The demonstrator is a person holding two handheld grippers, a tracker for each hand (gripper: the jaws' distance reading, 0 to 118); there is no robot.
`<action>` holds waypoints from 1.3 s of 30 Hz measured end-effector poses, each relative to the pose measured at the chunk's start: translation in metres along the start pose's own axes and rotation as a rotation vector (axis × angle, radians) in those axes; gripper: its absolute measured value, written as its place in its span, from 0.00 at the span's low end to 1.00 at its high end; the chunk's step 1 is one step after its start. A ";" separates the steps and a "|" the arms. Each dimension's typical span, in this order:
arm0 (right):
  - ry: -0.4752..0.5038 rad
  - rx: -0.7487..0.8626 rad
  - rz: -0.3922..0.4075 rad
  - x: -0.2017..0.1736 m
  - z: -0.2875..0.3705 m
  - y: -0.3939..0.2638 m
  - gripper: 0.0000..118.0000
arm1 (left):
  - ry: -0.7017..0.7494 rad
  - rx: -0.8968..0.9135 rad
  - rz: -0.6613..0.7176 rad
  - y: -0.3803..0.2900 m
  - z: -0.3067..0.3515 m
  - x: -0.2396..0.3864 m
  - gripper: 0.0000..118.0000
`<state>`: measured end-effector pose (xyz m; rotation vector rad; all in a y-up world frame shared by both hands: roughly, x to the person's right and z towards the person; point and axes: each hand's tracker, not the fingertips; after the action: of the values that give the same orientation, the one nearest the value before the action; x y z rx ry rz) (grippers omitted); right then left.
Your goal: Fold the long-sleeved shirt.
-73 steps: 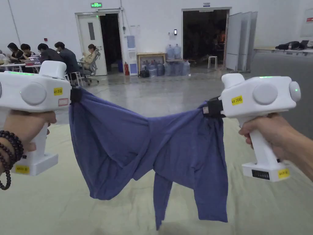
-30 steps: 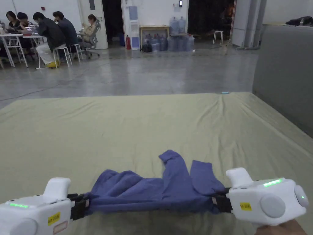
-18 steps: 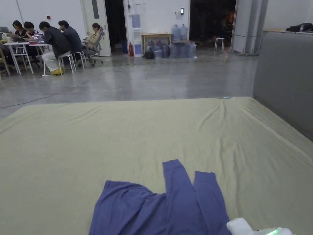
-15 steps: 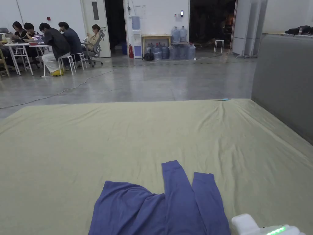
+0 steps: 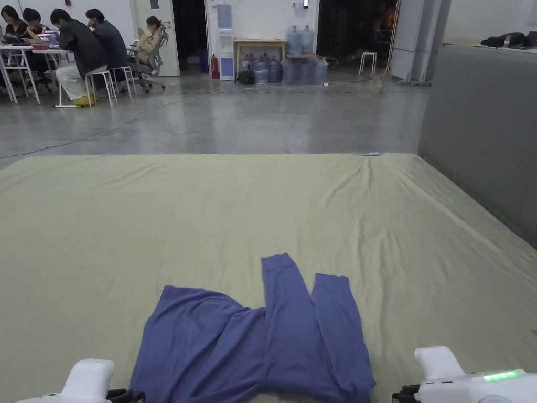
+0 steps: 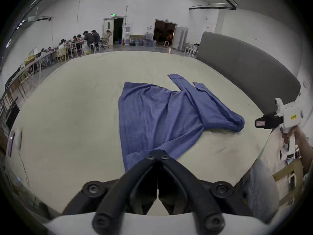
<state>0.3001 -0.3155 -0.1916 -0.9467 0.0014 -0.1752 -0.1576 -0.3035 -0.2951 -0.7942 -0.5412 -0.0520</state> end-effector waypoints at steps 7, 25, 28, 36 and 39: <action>0.046 0.054 0.087 -0.028 -0.051 0.120 0.00 | -0.036 0.006 -0.012 0.016 -0.020 -0.002 0.00; -0.137 -0.155 0.072 -0.078 -0.318 0.306 0.38 | -0.022 0.000 0.101 0.026 -0.071 -0.039 0.00; -0.147 -0.132 0.088 -0.082 -0.320 0.293 0.30 | -0.003 0.001 0.109 0.024 -0.069 -0.040 0.00; -0.015 -0.019 0.121 -0.089 -0.228 0.287 0.00 | 0.009 0.009 0.108 0.025 -0.056 -0.043 0.00; 0.065 0.094 0.223 -0.090 -0.136 0.255 0.00 | 0.008 0.016 0.102 0.024 -0.049 -0.043 0.00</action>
<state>0.2385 -0.2655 -0.4840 -0.8399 0.1568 0.0002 -0.1670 -0.3273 -0.3601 -0.8044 -0.4923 0.0432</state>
